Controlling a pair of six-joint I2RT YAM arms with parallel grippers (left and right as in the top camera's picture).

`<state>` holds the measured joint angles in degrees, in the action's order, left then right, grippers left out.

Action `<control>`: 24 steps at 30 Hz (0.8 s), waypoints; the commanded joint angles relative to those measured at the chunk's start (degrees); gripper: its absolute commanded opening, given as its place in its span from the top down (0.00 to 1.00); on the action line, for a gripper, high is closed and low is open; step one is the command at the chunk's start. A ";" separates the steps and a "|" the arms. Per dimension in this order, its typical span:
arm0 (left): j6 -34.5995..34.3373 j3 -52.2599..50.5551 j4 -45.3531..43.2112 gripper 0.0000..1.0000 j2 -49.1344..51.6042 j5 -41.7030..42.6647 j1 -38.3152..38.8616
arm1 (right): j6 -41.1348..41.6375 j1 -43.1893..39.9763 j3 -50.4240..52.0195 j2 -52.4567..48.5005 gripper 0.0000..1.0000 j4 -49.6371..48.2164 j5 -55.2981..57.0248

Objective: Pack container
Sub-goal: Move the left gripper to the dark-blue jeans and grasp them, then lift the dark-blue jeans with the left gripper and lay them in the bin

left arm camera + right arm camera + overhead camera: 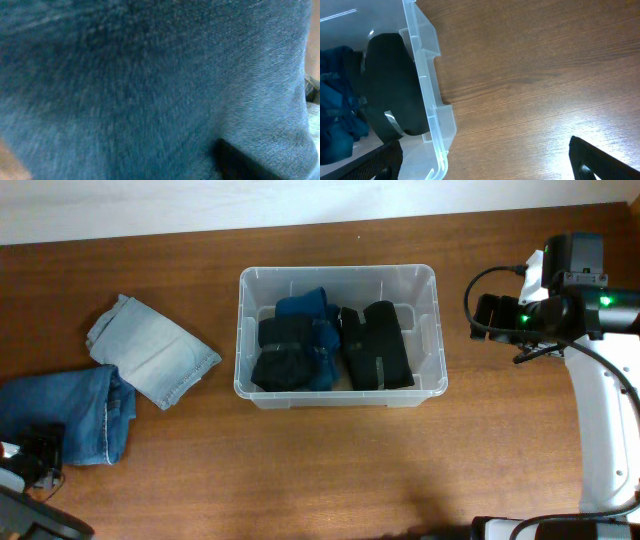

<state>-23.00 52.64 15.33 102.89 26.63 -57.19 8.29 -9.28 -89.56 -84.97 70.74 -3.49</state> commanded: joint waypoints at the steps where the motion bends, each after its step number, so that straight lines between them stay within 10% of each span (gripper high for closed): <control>1: 0.13 -1.29 1.22 0.51 3.54 4.48 0.90 | -0.59 0.26 0.44 -0.33 0.01 -0.02 -0.33; 9: 0.13 -1.16 0.48 0.99 3.08 14.29 0.66 | -0.59 0.26 0.44 -0.33 0.01 0.00 -0.35; 24: -7.63 9.14 0.57 0.99 -21.90 29.49 2.86 | -0.57 0.26 0.42 -0.33 0.01 0.00 -1.01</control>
<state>-27.57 55.46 17.63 89.01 46.48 -56.01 7.90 -9.28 -89.56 -84.97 70.72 -3.95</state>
